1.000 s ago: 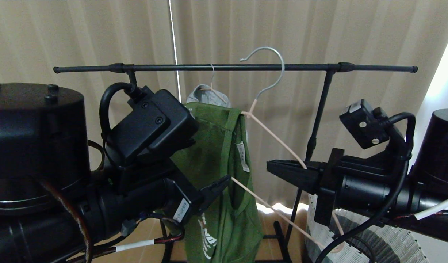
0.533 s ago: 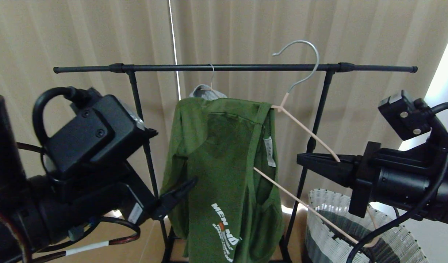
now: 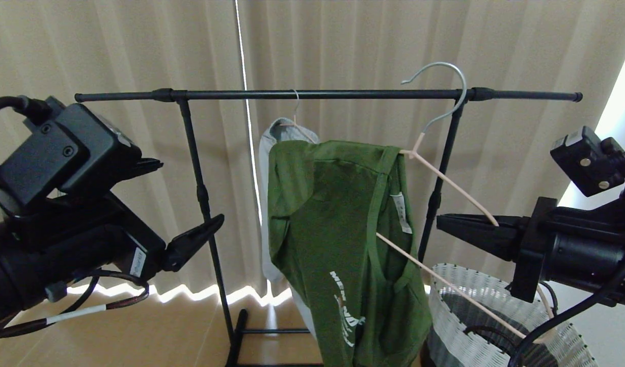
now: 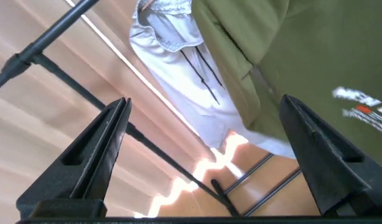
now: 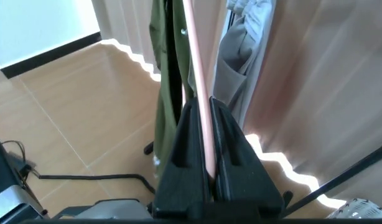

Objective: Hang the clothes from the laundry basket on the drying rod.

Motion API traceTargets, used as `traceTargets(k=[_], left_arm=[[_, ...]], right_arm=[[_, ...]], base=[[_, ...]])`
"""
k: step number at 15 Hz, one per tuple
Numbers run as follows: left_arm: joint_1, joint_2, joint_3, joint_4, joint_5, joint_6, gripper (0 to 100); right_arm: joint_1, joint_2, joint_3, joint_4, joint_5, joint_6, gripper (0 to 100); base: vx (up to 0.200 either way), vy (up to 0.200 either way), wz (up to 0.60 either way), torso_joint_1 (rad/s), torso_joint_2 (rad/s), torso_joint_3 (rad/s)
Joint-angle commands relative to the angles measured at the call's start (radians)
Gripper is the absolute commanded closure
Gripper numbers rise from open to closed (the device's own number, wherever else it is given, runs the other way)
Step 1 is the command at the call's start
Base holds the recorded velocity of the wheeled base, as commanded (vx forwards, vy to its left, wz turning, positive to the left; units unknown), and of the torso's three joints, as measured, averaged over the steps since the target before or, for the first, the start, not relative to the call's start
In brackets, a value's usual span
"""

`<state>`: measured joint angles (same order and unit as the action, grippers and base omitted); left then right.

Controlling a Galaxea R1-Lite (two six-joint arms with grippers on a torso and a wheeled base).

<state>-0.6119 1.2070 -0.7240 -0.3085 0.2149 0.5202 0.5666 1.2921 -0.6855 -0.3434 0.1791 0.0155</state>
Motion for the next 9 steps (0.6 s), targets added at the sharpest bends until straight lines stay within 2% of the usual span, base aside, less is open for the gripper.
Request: traceTargets(k=[1, 4, 6, 7, 9], left_arm=[[0.006, -0.009, 0.014, -0.007, 0.001, 0.034, 0], [0.017, 0.003, 0.049, -0.106, 0.000, 0.063, 0], [0.017, 0.005, 0.055, -0.124, -0.015, 0.063, 0], [0.017, 0.003, 0.064, -0.124, -0.074, 0.066, 0], [0.031, 0.006, 0.064, -0.124, -0.160, 0.109, 0]], right_arm=[[0.001, 0.001, -0.002, 0.018, 0.010, -0.005, 100], [0.003, -0.002, -0.002, 0.060, 0.028, -0.037, 100], [0.003, -0.013, 0.003, 0.086, 0.031, -0.060, 100], [0.003, -0.017, -0.005, 0.083, 0.056, -0.060, 100], [0.003, -0.031, -0.003, 0.081, 0.166, -0.058, 100]], base=[[0.000, 0.000, 0.00, 0.000, 0.00, 0.000], [0.000, 0.000, 0.00, 0.000, 0.00, 0.000], [0.000, 0.000, 0.00, 0.000, 0.00, 0.000], [0.000, 0.000, 0.00, 0.000, 0.00, 0.000], [0.000, 0.000, 0.00, 0.000, 0.00, 0.000]])
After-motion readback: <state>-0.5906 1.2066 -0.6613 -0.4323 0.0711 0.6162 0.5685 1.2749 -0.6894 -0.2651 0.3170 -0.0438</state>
